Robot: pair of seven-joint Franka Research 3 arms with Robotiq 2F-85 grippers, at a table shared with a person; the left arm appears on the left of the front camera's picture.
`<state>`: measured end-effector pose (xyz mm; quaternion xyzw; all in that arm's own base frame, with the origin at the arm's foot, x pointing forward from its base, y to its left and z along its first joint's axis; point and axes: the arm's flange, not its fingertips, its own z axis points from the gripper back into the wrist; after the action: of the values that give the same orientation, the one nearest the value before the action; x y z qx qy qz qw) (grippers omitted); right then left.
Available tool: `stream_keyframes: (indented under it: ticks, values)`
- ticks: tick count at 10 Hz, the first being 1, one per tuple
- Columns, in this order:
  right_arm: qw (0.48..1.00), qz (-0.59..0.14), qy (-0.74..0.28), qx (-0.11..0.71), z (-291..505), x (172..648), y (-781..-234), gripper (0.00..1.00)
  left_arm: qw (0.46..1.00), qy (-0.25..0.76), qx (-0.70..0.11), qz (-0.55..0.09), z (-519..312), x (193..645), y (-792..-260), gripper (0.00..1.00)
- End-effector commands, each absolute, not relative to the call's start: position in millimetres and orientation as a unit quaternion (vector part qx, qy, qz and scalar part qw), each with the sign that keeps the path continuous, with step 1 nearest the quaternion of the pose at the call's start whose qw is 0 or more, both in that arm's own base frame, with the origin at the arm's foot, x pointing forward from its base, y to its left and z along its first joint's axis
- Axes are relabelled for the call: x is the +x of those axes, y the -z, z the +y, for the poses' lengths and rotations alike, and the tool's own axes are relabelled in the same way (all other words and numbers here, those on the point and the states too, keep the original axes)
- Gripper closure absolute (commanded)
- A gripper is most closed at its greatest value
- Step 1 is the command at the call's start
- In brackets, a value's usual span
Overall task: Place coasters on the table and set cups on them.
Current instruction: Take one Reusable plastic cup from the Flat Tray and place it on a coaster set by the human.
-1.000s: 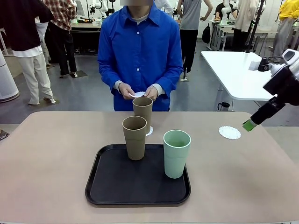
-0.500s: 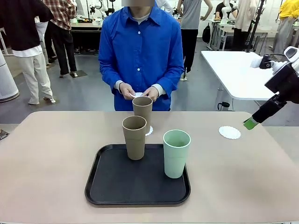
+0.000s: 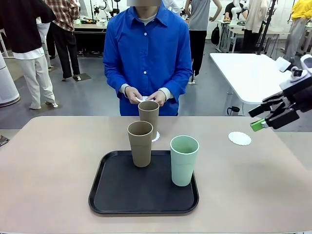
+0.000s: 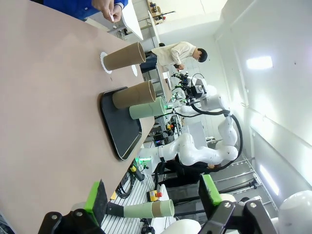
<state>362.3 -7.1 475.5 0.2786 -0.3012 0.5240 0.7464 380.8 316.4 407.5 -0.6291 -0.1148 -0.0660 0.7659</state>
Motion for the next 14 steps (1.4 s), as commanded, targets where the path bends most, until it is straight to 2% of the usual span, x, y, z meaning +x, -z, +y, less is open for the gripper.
stream_keyframes:
  ticks: [1,4,5,6,7,9,10,12,14]
  values:
    - [0.676,-0.292,-0.578,0.353,-9,396,-455,0.0,0.764,0.067,-0.631,-0.115,317,379,-410,0.0]
    - [0.604,-0.298,-0.63,0.387,-1,389,-426,0.0,0.764,0.067,-0.631,-0.115,317,379,-410,0.0]
    - [0.611,-0.311,-0.618,0.385,-1,390,-426,0.0,0.764,0.067,-0.631,-0.115,317,379,-410,0.0]
    - [0.686,-0.332,-0.55,0.342,4,387,-433,0.0,0.764,0.067,-0.631,-0.115,317,379,-410,0.0]
    - [0.608,-0.299,-0.62,0.395,4,382,-421,0.0,0.764,0.067,-0.631,-0.115,317,379,-410,0.0]
    - [0.608,-0.299,-0.62,0.395,4,382,-421,0.0,0.764,0.067,-0.631,-0.115,317,379,-410,0.0]
    - [0.628,-0.301,-0.607,0.384,1,384,-424,0.0,0.764,0.067,-0.631,-0.115,317,379,-410,0.0]
    - [0.606,-0.338,-0.617,0.372,10,378,-386,0.0,0.764,0.067,-0.631,-0.115,317,379,-410,0.0]
    - [0.592,-0.341,-0.61,0.402,13,377,-347,0.0,0.764,0.067,-0.631,-0.115,317,379,-410,0.0]
